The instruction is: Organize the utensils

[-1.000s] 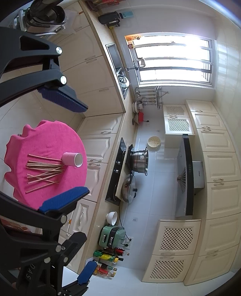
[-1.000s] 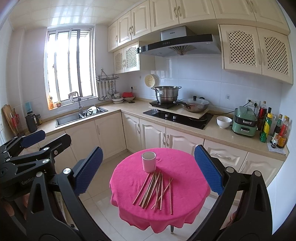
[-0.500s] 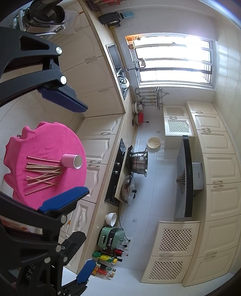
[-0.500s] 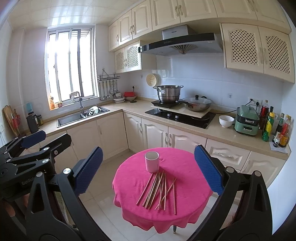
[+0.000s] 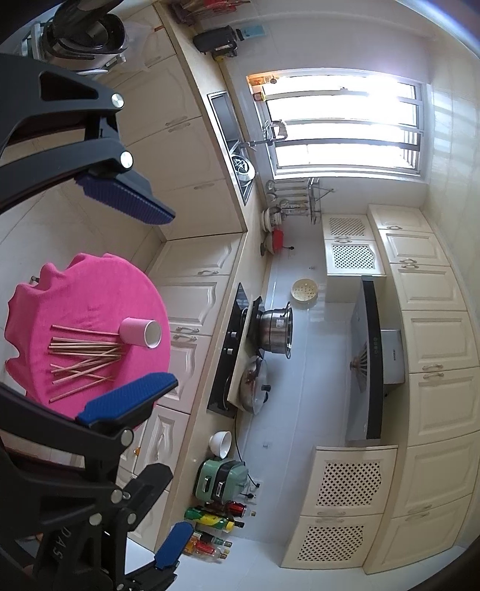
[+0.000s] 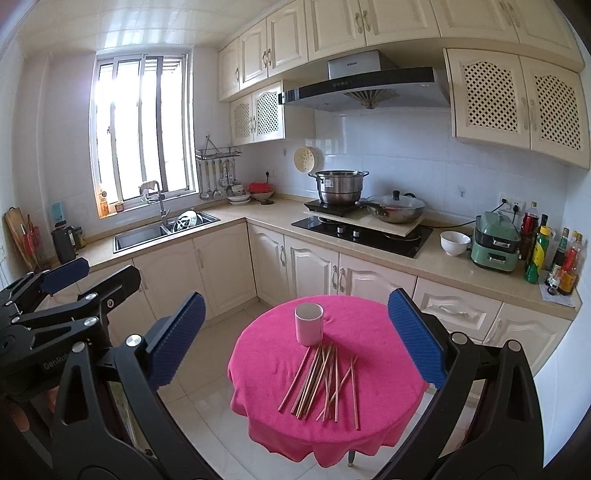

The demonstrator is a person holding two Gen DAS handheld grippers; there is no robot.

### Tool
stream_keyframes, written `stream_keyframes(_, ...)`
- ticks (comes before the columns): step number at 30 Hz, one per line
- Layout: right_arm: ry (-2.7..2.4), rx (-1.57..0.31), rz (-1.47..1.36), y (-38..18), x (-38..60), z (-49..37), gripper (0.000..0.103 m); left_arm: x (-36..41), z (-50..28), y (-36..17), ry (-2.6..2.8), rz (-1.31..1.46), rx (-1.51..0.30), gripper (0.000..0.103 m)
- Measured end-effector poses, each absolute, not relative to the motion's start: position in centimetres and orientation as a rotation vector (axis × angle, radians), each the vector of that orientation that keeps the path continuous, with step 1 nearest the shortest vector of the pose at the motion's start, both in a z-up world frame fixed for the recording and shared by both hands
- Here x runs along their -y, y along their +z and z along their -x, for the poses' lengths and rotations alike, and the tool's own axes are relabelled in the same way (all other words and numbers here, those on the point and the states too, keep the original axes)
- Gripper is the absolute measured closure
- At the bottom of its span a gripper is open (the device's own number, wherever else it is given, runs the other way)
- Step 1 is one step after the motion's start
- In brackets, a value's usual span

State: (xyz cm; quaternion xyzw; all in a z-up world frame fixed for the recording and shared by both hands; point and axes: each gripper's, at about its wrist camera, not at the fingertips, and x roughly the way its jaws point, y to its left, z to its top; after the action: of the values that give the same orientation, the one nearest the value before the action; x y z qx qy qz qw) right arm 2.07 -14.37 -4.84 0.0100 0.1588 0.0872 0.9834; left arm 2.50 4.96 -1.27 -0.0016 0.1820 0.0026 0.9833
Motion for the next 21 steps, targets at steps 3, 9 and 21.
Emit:
stream_keyframes(3,0.171,-0.331,-0.019,-5.1,13.8,-2.3,0.006,-5.5,-2.7,-1.6,0.003,0.002,-0.375,0.022)
stream_keyframes(9,0.172,-0.371,-0.033,-5.8,13.3,-3.2,0.006,-6.2,-3.7,-2.4,-0.004,0.005,-0.399,0.022)
stream_keyframes(21,0.239,-0.497,-0.07,-9.0,13.4,-9.2,0.006,-6.2,-9.2,-5.4,0.027,0.011,-0.485,0.022)
